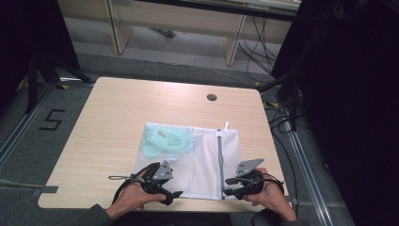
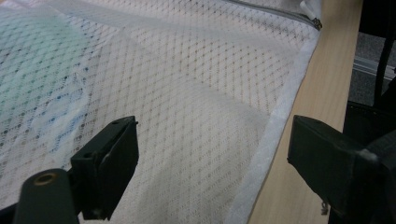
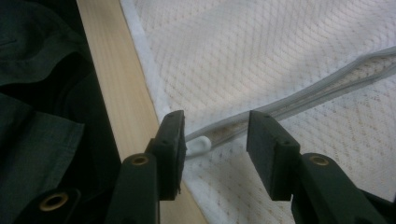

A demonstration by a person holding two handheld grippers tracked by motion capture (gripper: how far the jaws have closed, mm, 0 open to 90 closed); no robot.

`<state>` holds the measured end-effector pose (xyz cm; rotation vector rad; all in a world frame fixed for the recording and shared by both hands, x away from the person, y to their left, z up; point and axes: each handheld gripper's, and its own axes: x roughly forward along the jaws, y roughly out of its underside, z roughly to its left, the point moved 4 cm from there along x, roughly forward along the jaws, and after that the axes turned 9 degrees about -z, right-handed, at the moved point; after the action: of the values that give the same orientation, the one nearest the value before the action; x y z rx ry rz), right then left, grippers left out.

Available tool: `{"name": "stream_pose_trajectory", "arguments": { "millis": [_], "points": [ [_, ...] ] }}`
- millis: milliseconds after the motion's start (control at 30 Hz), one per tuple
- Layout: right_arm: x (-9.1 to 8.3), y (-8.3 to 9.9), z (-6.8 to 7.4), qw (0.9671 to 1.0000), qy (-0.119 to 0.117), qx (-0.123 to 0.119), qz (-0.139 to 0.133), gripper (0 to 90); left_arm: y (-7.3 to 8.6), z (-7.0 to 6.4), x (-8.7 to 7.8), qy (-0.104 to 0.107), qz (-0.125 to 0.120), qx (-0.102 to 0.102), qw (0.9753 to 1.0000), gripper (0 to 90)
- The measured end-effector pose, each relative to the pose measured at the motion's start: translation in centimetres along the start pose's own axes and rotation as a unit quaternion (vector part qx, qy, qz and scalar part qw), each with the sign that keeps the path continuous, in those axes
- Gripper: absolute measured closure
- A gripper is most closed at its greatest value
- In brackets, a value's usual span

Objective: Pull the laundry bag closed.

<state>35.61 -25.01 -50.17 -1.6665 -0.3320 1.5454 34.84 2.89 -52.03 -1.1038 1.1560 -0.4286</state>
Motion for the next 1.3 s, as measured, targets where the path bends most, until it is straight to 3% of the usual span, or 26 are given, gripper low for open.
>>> {"name": "stream_pose_trajectory", "arguments": {
  "millis": [133, 167, 233, 267, 300, 433, 467, 500, 533, 700, 733, 767, 867, 967, 1000, 1033, 1200, 1233, 1300],
  "points": [
    [0.2, 0.1, 0.3, 0.9999, -0.007, -0.001, 0.009, 61.1, -0.1, -0.1, 0.1, -0.002, 0.005, -0.001, 1.0000, 16.1],
    [0.3, 0.2, 0.3, 0.9999, -0.011, -0.005, 0.013, 61.6, -0.1, 0.0, 0.1, 0.004, 0.005, 0.008, 0.9999, 16.1],
    [0.3, 0.2, 0.5, 0.9998, -0.013, -0.002, 0.017, 62.4, -0.1, -0.3, 0.3, 0.003, 0.001, -0.003, 1.0000, 16.3],
    [0.3, 0.2, 0.5, 0.9997, -0.013, -0.006, 0.020, 62.5, -0.1, -0.2, 0.2, 0.005, 0.006, 0.006, 0.9999, 16.3],
    [0.4, 0.1, 0.5, 0.9997, -0.015, -0.006, 0.018, 62.8, 0.0, -0.3, 0.3, 0.007, 0.008, -0.002, 0.9999, 16.3],
    [0.7, 0.2, 0.7, 0.9994, -0.022, -0.006, 0.025, 63.9, -0.1, -0.6, 0.5, 0.010, 0.005, -0.001, 0.9999, 16.5],
    [0.8, 0.1, 0.5, 0.9991, -0.025, -0.024, 0.025, 64.2, -0.2, -0.7, 0.7, 0.012, -0.002, -0.003, 0.9999, 16.5],
    [0.9, 0.2, 0.5, 0.9990, -0.025, -0.025, 0.026, 64.6, -0.2, -0.7, 0.7, 0.015, 0.002, 0.000, 0.9999, 16.5],
    [0.8, 0.2, 0.7, 0.9991, -0.022, -0.007, 0.034, 64.9, -0.2, -0.7, 0.8, 0.013, 0.003, -0.001, 0.9999, 16.5],
    [1.0, 0.3, 0.7, 0.9987, -0.030, -0.018, 0.038, 68.1, -0.1, -1.0, 1.2, 0.020, 0.009, 0.004, 0.9998, 16.6],
    [1.0, 0.4, 0.9, 0.9987, -0.033, -0.006, 0.039, 68.7, -0.1, -1.1, 1.2, 0.020, 0.010, 0.005, 0.9997, 16.5],
    [1.1, 0.4, 0.7, 0.9984, -0.033, -0.021, 0.041, 69.7, -0.2, -1.2, 1.4, 0.020, 0.002, -0.001, 0.9998, 16.5],
    [1.0, 0.4, 0.8, 0.9978, -0.038, -0.025, 0.048, 74.0, -0.2, -1.1, 1.5, 0.022, 0.009, 0.014, 0.9996, 16.5],
    [1.1, 0.4, 0.8, 0.9978, -0.042, -0.025, 0.045, 77.2, -0.2, -1.4, 1.8, 0.023, 0.005, -0.002, 0.9997, 16.6],
    [1.1, 0.4, 0.8, 0.9977, -0.043, -0.026, 0.045, 78.4, -0.2, -1.4, 1.9, 0.026, 0.008, 0.003, 0.9996, 16.7],
    [1.0, 0.5, 1.0, 0.9977, -0.045, -0.013, 0.049, 79.6, -0.2, -1.6, 2.1, 0.028, 0.001, -0.003, 0.9996, 16.7],
    [1.0, 0.4, 1.1, 0.9969, -0.057, -0.022, 0.050, 85.8, -0.5, -2.1, 2.6, 0.039, 0.010, 0.019, 0.9990, 17.3],
    [0.9, 0.4, 1.1, 0.9969, -0.054, -0.023, 0.053, 86.0, -0.5, -2.4, 2.9, 0.039, 0.000, 0.009, 0.9992, 17.9],
    [0.9, 0.3, 1.2, 0.9971, -0.053, -0.021, 0.049, 86.2, -0.6, -2.7, 3.2, 0.047, 0.006, 0.024, 0.9986, 19.2]
  ]
}}
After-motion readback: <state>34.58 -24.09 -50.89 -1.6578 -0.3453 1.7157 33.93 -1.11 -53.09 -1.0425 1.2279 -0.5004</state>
